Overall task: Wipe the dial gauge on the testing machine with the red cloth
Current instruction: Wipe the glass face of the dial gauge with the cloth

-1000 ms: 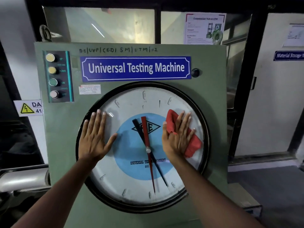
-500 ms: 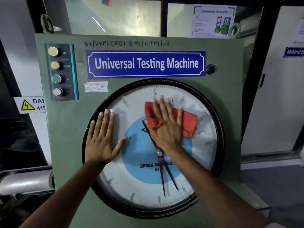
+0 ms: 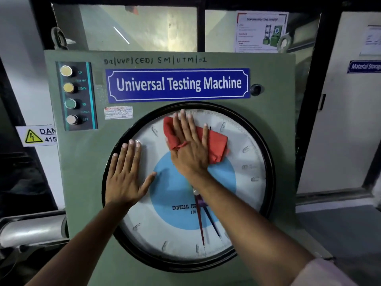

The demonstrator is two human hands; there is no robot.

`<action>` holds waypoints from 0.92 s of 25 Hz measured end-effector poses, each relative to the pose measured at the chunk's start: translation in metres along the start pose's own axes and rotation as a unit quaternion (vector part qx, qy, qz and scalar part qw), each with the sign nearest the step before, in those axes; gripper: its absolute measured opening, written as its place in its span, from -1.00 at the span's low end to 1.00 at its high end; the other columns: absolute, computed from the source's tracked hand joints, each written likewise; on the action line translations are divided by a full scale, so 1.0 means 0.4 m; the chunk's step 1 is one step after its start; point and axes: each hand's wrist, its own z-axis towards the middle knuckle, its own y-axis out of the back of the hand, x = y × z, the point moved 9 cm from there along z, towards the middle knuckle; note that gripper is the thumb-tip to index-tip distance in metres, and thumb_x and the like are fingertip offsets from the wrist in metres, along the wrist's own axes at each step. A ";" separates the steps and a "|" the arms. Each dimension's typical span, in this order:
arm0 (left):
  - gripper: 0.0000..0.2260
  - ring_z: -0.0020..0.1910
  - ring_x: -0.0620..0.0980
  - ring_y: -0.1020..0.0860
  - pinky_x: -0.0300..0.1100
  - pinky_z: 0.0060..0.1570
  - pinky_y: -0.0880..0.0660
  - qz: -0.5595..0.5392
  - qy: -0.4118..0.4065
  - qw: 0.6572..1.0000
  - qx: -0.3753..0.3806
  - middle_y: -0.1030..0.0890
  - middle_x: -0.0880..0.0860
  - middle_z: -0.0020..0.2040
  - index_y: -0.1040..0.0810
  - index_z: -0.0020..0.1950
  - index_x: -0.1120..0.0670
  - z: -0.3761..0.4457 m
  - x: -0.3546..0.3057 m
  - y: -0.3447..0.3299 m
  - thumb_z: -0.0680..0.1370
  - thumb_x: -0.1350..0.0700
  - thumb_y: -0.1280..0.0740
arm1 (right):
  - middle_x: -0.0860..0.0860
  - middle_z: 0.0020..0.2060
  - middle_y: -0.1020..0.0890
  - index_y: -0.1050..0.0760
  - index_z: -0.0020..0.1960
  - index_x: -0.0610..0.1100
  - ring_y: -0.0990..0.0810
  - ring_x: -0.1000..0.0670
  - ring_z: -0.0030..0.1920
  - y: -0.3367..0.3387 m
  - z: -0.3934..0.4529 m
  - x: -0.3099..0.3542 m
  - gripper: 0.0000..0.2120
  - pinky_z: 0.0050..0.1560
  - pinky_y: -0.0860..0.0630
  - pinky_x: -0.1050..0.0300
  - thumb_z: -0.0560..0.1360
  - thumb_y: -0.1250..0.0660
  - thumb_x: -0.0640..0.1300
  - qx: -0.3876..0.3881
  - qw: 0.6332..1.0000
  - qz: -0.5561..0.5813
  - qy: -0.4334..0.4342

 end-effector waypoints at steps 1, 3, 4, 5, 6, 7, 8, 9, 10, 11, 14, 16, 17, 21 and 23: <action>-0.16 0.77 0.01 0.07 0.01 0.73 0.09 -0.002 -0.002 1.000 0.005 0.06 0.02 0.79 0.01 0.78 0.08 0.003 -0.002 0.000 0.64 -0.40 -0.04 | 0.00 0.75 0.02 0.12 0.76 0.01 0.04 -0.04 0.74 0.004 -0.012 -0.076 -0.27 0.67 0.00 -0.38 0.67 -0.03 0.19 0.013 1.000 -0.006 -0.023; -0.16 0.77 0.02 0.08 0.01 0.74 0.12 -0.005 -0.002 1.000 0.012 0.07 0.03 0.79 0.02 0.78 0.08 0.003 -0.004 0.000 0.65 -0.39 -0.03 | -0.04 0.75 0.06 0.15 0.76 -0.03 0.06 -0.08 0.74 0.026 -0.058 -0.258 -0.31 0.65 -0.01 -0.42 0.71 0.05 0.17 0.019 0.987 -0.008 -0.162; -0.16 0.77 0.02 0.09 0.00 0.74 0.13 -0.004 0.000 1.000 0.011 0.09 0.03 0.79 0.03 0.78 0.08 0.001 -0.003 0.000 0.65 -0.39 -0.04 | -0.06 0.75 0.06 0.14 0.76 -0.05 0.06 -0.09 0.74 0.041 -0.080 -0.325 -0.32 0.64 -0.01 -0.42 0.73 0.02 0.15 0.007 0.971 0.006 -0.240; -0.16 0.77 0.02 0.09 0.00 0.73 0.14 -0.003 0.000 1.000 0.010 0.10 0.03 0.79 0.03 0.78 0.08 0.000 -0.003 0.000 0.65 -0.39 -0.04 | -0.07 0.75 0.05 0.13 0.76 -0.07 0.05 -0.10 0.74 0.052 -0.090 -0.340 -0.30 0.64 -0.01 -0.43 0.73 -0.04 0.12 -0.005 0.957 0.015 -0.289; -0.16 0.77 0.02 0.09 0.00 0.73 0.14 -0.002 -0.003 1.000 0.008 0.10 0.03 0.79 0.04 0.78 0.08 0.001 -0.005 0.000 0.65 -0.39 -0.04 | -0.08 0.75 0.05 0.11 0.76 -0.07 0.05 -0.11 0.74 0.054 -0.083 -0.302 -0.28 0.66 0.00 -0.42 0.71 -0.10 0.11 -0.019 0.955 0.017 -0.296; -0.16 0.77 0.01 0.09 -0.01 0.73 0.14 -0.001 -0.005 1.000 0.004 0.10 0.02 0.79 0.04 0.78 0.08 0.002 -0.006 0.000 0.65 -0.39 -0.04 | -0.07 0.74 0.06 0.10 0.76 -0.06 0.06 -0.10 0.73 0.047 -0.062 -0.222 -0.25 0.66 0.02 -0.40 0.68 -0.14 0.09 -0.024 0.967 0.024 -0.252; -0.16 0.77 0.01 0.08 -0.01 0.73 0.14 0.001 -0.004 1.000 0.001 0.09 0.01 0.79 0.03 0.78 0.07 0.003 -0.003 0.001 0.65 -0.39 -0.04 | -0.04 0.74 0.08 0.11 0.76 -0.03 0.08 -0.08 0.73 0.035 -0.045 -0.118 -0.23 0.67 0.04 -0.38 0.65 -0.14 0.09 -0.014 0.984 0.034 -0.173; -0.16 0.77 0.00 0.07 -0.02 0.73 0.13 0.000 -0.003 1.000 -0.001 0.08 0.01 0.79 0.03 0.78 0.07 0.003 0.001 0.001 0.64 -0.40 -0.04 | -0.02 0.74 0.10 0.12 0.76 -0.01 0.10 -0.06 0.73 0.022 -0.047 -0.028 -0.22 0.67 0.04 -0.36 0.63 -0.12 0.09 0.008 0.996 0.030 -0.089; -0.16 0.77 0.00 0.07 -0.02 0.73 0.13 -0.003 -0.001 1.000 -0.001 0.07 0.01 0.79 0.02 0.78 0.07 0.003 0.001 0.002 0.64 -0.40 -0.04 | 0.00 0.74 0.12 0.14 0.76 0.01 0.12 -0.04 0.73 0.012 -0.054 0.008 -0.21 0.68 0.04 -0.35 0.61 -0.10 0.11 0.028 0.999 0.013 -0.035; -0.16 0.77 0.01 0.06 -0.03 0.73 0.15 -0.004 -0.003 1.000 0.000 0.07 0.01 0.79 0.02 0.78 0.07 0.002 0.000 0.002 0.64 -0.41 -0.03 | 0.01 0.74 0.14 0.16 0.76 0.02 0.13 -0.04 0.73 0.006 -0.057 -0.013 -0.21 0.68 0.05 -0.35 0.62 -0.09 0.11 0.043 0.999 -0.004 -0.017; -0.16 0.77 0.02 0.07 -0.03 0.73 0.18 -0.007 -0.008 1.000 0.014 0.08 0.02 0.79 0.05 0.78 0.07 0.005 -0.005 -0.003 0.65 -0.41 -0.02 | -0.01 0.73 0.19 0.22 0.75 0.00 0.20 -0.05 0.72 0.028 -0.063 -0.241 -0.28 0.67 0.08 -0.40 0.72 -0.05 0.11 0.050 0.988 -0.010 -0.146; -0.16 0.77 0.02 0.08 -0.03 0.73 0.19 -0.008 -0.005 1.000 0.023 0.10 0.02 0.79 0.07 0.78 0.06 0.004 -0.001 -0.002 0.65 -0.40 -0.02 | -0.04 0.74 0.15 0.21 0.75 -0.04 0.15 -0.07 0.74 0.043 -0.081 -0.344 -0.29 0.65 0.03 -0.40 0.73 -0.05 0.10 0.024 0.959 0.022 -0.282; -0.16 0.77 0.02 0.08 -0.03 0.73 0.19 -0.007 -0.005 1.000 0.025 0.10 0.02 0.79 0.08 0.78 0.06 0.001 -0.003 -0.002 0.65 -0.40 -0.02 | -0.07 0.75 0.12 0.18 0.75 -0.06 0.12 -0.09 0.74 0.047 -0.083 -0.333 -0.28 0.64 0.01 -0.41 0.72 -0.07 0.11 0.002 0.948 0.029 -0.316; -0.16 0.77 0.01 0.08 -0.02 0.73 0.16 -0.010 -0.004 1.000 0.024 0.10 0.01 0.79 0.08 0.78 0.05 0.003 0.000 0.000 0.65 -0.40 -0.03 | 0.01 0.75 0.00 0.06 0.76 0.04 0.03 -0.05 0.74 0.025 -0.038 -0.027 -0.23 0.68 0.07 -0.34 0.67 -0.09 0.30 -0.010 0.995 0.054 -0.083; -0.16 0.77 0.01 0.08 -0.02 0.73 0.16 -0.010 -0.007 1.000 0.020 0.10 0.01 0.79 0.07 0.78 0.06 0.001 -0.004 0.002 0.65 -0.40 -0.03 | 0.04 0.75 0.01 0.10 0.76 0.07 0.02 -0.01 0.74 0.012 -0.037 -0.009 -0.21 0.68 0.03 -0.35 0.66 -0.06 0.37 0.013 0.999 0.026 0.046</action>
